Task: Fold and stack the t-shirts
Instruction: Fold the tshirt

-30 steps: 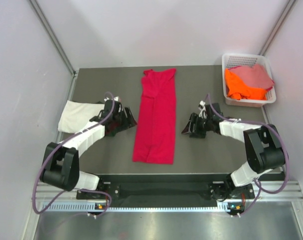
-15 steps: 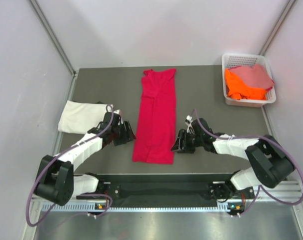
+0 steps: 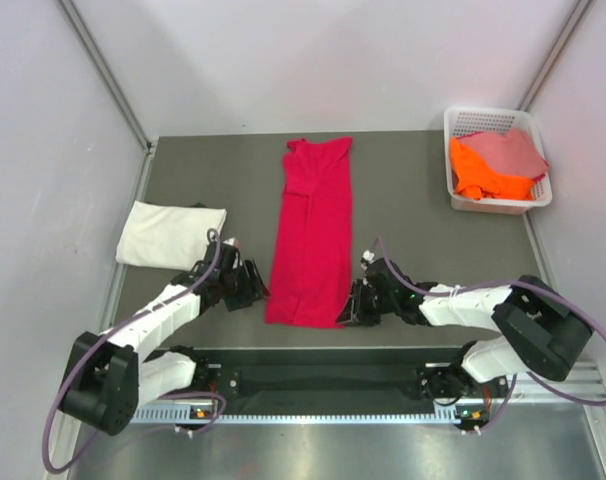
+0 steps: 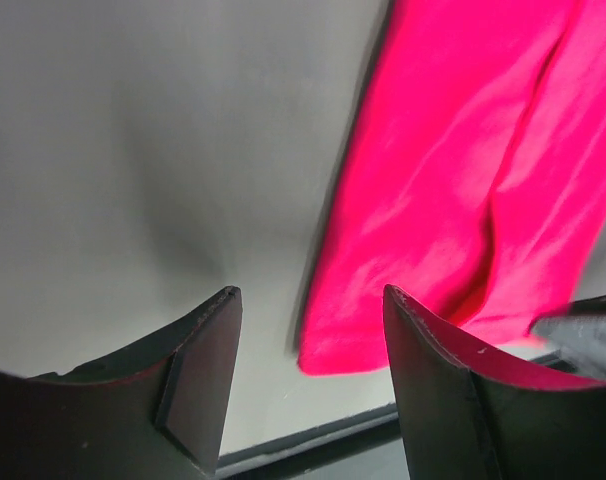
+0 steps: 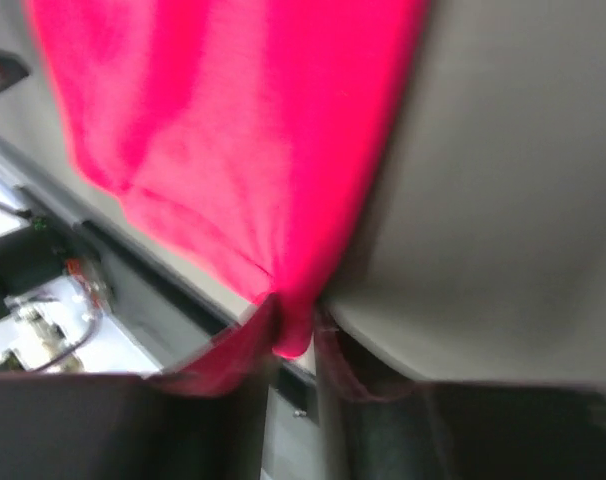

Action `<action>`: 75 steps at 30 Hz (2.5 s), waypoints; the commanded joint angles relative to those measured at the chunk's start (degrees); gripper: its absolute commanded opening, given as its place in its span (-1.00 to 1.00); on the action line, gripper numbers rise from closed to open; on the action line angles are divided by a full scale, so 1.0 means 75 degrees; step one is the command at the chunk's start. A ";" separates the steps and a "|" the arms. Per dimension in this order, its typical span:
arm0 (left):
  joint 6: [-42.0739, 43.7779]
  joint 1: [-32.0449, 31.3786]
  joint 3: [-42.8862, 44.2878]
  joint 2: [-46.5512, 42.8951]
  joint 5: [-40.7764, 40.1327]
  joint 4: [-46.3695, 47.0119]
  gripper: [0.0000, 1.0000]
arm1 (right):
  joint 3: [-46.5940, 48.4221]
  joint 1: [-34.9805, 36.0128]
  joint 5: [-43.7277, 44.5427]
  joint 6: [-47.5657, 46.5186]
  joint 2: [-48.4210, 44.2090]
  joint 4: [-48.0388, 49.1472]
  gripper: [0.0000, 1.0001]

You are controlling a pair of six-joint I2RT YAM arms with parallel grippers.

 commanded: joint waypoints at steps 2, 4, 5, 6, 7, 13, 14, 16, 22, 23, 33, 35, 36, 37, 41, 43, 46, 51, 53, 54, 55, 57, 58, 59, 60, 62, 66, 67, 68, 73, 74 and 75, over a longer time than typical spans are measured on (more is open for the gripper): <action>-0.0576 -0.0407 -0.0408 -0.0176 0.0319 0.0279 0.27 | -0.0218 0.0125 0.0741 0.0127 -0.0375 -0.0765 -0.88; -0.0741 -0.0561 -0.0677 -0.0246 0.0470 0.0489 0.27 | -0.0357 0.0125 0.1022 0.0091 -0.0773 -0.1025 -1.00; -0.0904 -0.0677 -0.0771 -0.0351 0.0495 0.0525 0.27 | -0.0440 0.0125 0.1047 0.0103 -0.0879 -0.1002 -1.00; -0.0952 -0.0736 -0.0923 -0.0410 0.0518 0.0606 0.28 | -0.0580 0.0125 0.1035 0.0114 -0.1042 -0.0979 -0.99; -0.0999 -0.0783 -0.1006 -0.0538 0.0588 0.0677 0.29 | -0.0616 0.0125 0.1024 0.0115 -0.1091 -0.0990 -0.97; -0.1164 -0.0854 -0.1288 -0.0797 0.0940 0.0842 0.27 | -0.0652 0.0125 0.0988 -0.0049 -0.1196 -0.1049 -0.95; -0.1187 -0.0924 -0.1276 -0.0786 0.1010 0.0807 0.22 | -0.0652 0.0125 0.0988 -0.0073 -0.1196 -0.1061 -0.96; -0.1222 -0.1018 -0.1253 -0.0739 0.1046 0.0702 0.18 | -0.0628 0.0125 0.1012 -0.0131 -0.1196 -0.1119 -0.96; -0.1620 -0.1510 -0.1288 -0.0610 0.0835 0.0513 0.01 | -0.0605 0.0125 0.1012 -0.0167 -0.1150 -0.1049 -0.98; -0.1679 -0.1569 -0.1323 -0.0564 0.0800 0.0583 0.00 | -0.0605 0.0125 0.1012 -0.0167 -0.1161 -0.1014 -0.98; -0.1867 -0.1733 -0.1347 0.0082 0.1046 0.1487 -1.00 | -0.0617 0.0125 0.0977 -0.0284 -0.1430 -0.1177 -1.00; -0.1843 -0.1780 -0.1311 -0.0222 0.1104 0.1311 -1.00 | -0.0616 0.0125 0.0942 -0.0319 -0.1652 -0.1283 -1.00; -0.1832 -0.1780 -0.1288 -0.0316 0.1151 0.1229 -1.00 | -0.0628 0.0125 0.0872 -0.0319 -0.1723 -0.1318 -1.00; -0.1820 -0.1768 -0.1253 -0.0479 0.1198 0.1147 -1.00 | -0.0628 0.0125 0.0848 -0.0319 -0.1805 -0.1411 -1.00; -0.1914 -0.1780 -0.0972 -0.0808 0.1572 0.0877 -1.00 | -0.0535 0.0137 0.0813 -0.0377 -0.2238 -0.1833 -1.00; -0.1891 -0.1780 -0.0727 -0.0891 0.1620 0.0772 -1.00 | -0.0348 0.0125 0.0882 -0.0447 -0.2379 -0.2137 -1.00; -0.1809 -0.1745 -0.0456 -0.0775 0.1620 0.0666 -1.00 | 0.0132 0.0079 0.1082 -0.0728 -0.2509 -0.2570 -1.00; -0.1539 -0.1616 0.0340 -0.0505 0.1386 0.0432 -1.00 | 0.1057 -0.0635 0.0837 -0.1419 -0.2299 -0.2900 -1.00; -0.1399 -0.1441 0.0702 -0.0341 0.1140 0.0443 -1.00 | 0.1432 -0.1114 0.0638 -0.1758 -0.2042 -0.2912 -1.00; -0.1352 -0.1313 0.0832 -0.0248 0.1151 0.0478 -1.00 | 0.1585 -0.1291 0.0393 -0.1876 -0.1913 -0.2912 -1.00; -0.1235 -0.1033 0.1100 0.0009 0.1267 0.0594 -1.00 | 0.1737 -0.1467 0.0251 -0.1994 -0.1761 -0.2936 -1.00; -0.1176 -0.0750 0.1371 0.0511 0.1455 0.0712 -1.00 | 0.2288 -0.1994 -0.0134 -0.2334 -0.1222 -0.2936 -1.00; -0.1094 -0.0494 0.1628 0.0689 0.1641 0.0887 -1.00 | 0.2499 -0.2309 -0.0229 -0.2439 -0.1023 -0.2936 -1.00; -0.1059 -0.0387 0.1758 0.0865 0.1655 0.0946 -1.00 | 0.2988 -0.2428 -0.0323 -0.2649 -0.0557 -0.2959 -1.00; -0.1035 -0.0281 0.1898 0.1238 0.1632 0.1028 -1.00 | 0.3271 -0.2569 -0.0510 -0.2755 -0.0285 -0.3006 -1.00; -0.0976 0.0082 0.2378 0.1696 0.1678 0.1332 -1.00 | 0.4159 -0.2909 -0.0651 -0.3071 0.0544 -0.3251 -1.00; -0.0929 0.0714 0.3667 0.3439 0.1959 0.1298 -1.00 | 0.5323 -0.3424 -0.1096 -0.3213 0.1778 -0.3381 -1.00; -0.0953 0.0786 0.4052 0.3688 0.2053 0.1403 -1.00 | 0.5557 -0.3588 -0.1144 -0.3237 0.2012 -0.3381 -1.00; -0.0976 0.0844 0.4253 0.4108 0.1995 0.1474 -1.00 | 0.6047 -0.3659 -0.1203 -0.3272 0.2490 -0.3439 -1.00; -0.0953 0.1044 0.5611 0.5271 0.2053 0.1451 -1.00 | 0.7315 -0.3987 -0.1636 -0.3284 0.3794 -0.3533 -1.00; -0.0930 0.1044 0.5800 0.5435 0.2042 0.1428 -1.00 | 0.7688 -0.4034 -0.1695 -0.3261 0.4167 -0.3568 -1.00; -0.0918 0.1056 0.5976 0.5727 0.1961 0.1288 -1.00 | 0.7843 -0.4070 -0.1858 -0.3237 0.4298 -0.3522 -1.00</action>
